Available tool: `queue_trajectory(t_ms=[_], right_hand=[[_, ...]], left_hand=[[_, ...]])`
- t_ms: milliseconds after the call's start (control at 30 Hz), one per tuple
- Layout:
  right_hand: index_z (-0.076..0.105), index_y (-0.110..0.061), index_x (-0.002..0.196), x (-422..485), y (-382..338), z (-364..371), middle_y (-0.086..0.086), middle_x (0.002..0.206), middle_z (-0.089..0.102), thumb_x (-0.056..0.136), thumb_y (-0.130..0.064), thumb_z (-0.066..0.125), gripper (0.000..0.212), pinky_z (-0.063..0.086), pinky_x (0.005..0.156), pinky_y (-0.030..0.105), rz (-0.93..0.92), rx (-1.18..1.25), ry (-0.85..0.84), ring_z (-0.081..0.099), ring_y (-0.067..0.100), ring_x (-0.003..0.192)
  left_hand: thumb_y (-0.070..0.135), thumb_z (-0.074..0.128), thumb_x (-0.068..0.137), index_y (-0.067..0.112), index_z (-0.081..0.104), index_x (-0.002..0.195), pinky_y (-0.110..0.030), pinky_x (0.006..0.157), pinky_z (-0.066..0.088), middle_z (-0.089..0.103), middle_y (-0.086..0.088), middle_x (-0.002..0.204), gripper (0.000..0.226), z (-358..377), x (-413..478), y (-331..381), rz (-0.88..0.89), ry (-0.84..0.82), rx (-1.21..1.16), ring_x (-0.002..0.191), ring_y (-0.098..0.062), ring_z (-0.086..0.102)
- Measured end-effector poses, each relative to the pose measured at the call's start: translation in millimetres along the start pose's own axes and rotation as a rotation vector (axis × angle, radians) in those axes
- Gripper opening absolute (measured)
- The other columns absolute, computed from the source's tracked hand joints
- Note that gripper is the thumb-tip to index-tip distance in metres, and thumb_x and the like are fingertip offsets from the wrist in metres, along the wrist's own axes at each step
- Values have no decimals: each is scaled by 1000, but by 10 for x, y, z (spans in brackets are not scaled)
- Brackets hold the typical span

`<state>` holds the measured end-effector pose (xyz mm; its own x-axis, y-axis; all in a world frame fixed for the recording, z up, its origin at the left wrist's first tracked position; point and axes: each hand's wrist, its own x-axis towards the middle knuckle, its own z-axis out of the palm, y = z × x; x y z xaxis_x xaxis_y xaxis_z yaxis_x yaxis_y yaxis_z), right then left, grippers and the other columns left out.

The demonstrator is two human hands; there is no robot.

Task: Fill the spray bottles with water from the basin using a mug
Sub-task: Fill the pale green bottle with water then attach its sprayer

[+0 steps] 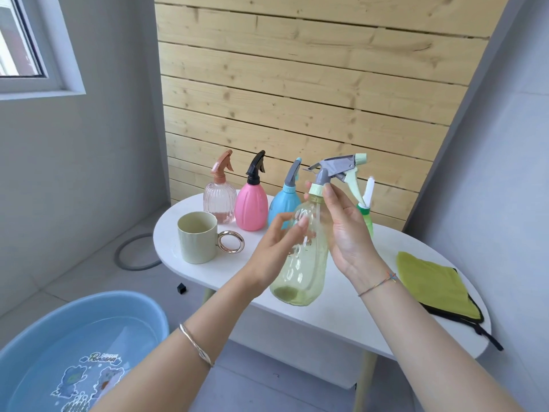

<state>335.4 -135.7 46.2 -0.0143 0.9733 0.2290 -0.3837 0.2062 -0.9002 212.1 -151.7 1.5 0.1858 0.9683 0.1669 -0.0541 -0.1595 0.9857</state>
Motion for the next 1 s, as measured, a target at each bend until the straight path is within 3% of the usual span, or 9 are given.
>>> queue_trajectory(t_ms=[167,267,367,467,567,667,733,867,1000], right_hand=[[62,-14,111,3,14,16,-7,82,69,91,-27,60,24,52,68,29,3,-27,9,64,11,72],[65,-17,104,-1,62,2,-12,73,66,88,-21,67,17,50,73,29,-58,-93,64,61,8,71],[66,-14,103,-23,58,0,-11,79,69,91,-19,62,13,53,67,22,-56,-72,58,63,4,70],[65,-13,99,-24,14,-5,-5,90,71,95,-21,54,14,55,65,24,-11,-18,16,67,6,73],[67,-25,85,86,-90,-81,1,103,68,95,-23,53,17,46,83,30,-54,-1,64,63,11,90],[61,-28,90,249,-285,-162,-8,97,70,97,-25,50,13,42,83,25,-76,32,92,62,8,91],[59,-28,94,373,-451,-216,-11,93,70,98,-28,47,13,43,78,23,-101,75,101,64,3,84],[59,-27,93,571,-815,-270,-11,89,69,100,-34,42,20,43,76,21,-108,125,115,62,2,77],[60,-20,102,646,-801,-353,-3,92,69,100,-28,45,17,51,72,21,76,108,-36,64,6,73]], left_hand=[[63,38,91,32,52,127,-25,93,42,59,13,121,49,12,-4,-5,-13,-49,58,115,-7,55],[59,41,94,34,52,122,-21,89,42,59,15,114,39,65,-12,-3,5,-46,67,102,1,57],[57,58,86,32,56,116,-19,82,44,64,20,105,40,87,-20,-24,50,-14,83,95,4,60],[53,59,86,28,56,117,-20,79,50,65,16,101,40,23,-5,5,12,-41,86,88,0,62],[43,53,98,29,54,123,-10,72,49,67,13,105,28,-72,-23,23,-95,-174,96,81,7,65],[52,66,87,26,57,127,-14,83,49,65,-2,123,48,-124,-36,-42,-95,-218,183,101,-9,67],[58,71,74,30,58,125,-23,93,50,64,-2,122,60,-142,-31,-106,-101,-215,225,110,-16,63],[53,75,74,34,58,123,-16,88,47,63,7,109,56,-175,-35,-210,-114,-222,268,99,-4,61],[61,74,67,35,59,123,-26,98,50,65,0,119,63,-229,-14,-248,-96,-157,263,110,-10,62]])
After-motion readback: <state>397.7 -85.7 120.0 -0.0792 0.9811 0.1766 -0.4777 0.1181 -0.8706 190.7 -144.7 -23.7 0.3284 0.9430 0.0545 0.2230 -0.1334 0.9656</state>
